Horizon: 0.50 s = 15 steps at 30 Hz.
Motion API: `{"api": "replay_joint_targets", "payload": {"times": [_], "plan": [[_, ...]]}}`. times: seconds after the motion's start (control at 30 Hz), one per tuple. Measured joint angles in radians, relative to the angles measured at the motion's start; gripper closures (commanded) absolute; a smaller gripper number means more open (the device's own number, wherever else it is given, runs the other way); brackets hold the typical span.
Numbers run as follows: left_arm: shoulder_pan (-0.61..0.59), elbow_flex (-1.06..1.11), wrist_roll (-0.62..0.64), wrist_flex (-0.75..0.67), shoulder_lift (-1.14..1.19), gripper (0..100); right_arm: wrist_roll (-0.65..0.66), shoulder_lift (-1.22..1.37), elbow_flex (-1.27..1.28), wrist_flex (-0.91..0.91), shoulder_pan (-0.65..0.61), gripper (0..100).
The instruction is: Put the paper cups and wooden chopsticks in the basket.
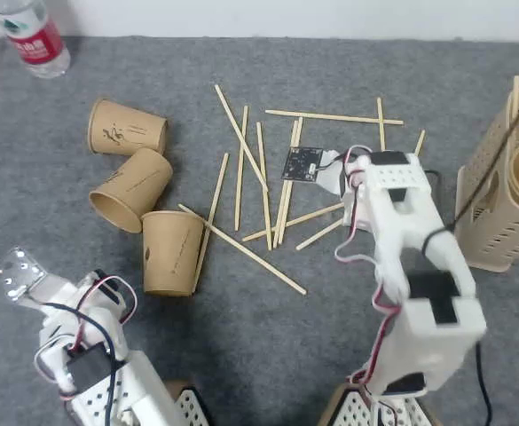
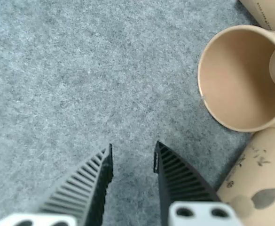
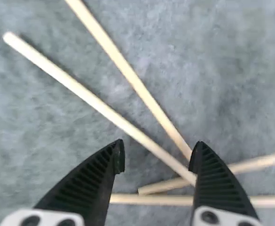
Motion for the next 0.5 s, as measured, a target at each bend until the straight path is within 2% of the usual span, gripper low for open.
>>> {"api": "replay_joint_targets", "payload": {"times": [0.3,0.37,0.47,0.5], "plan": [[0.000,0.000,0.000,0.000,0.000,87,0.054,0.273,-0.322,0.080,0.054,78.4],[0.000,0.000,0.000,0.000,0.000,87,0.054,0.305,-0.361,0.081,0.054,83.5],[0.000,0.000,0.000,0.000,0.000,87,0.054,0.328,-0.394,0.081,0.058,99.4],[0.000,0.000,0.000,0.000,0.000,87,0.054,0.330,-0.404,0.080,0.061,99.3]]}}
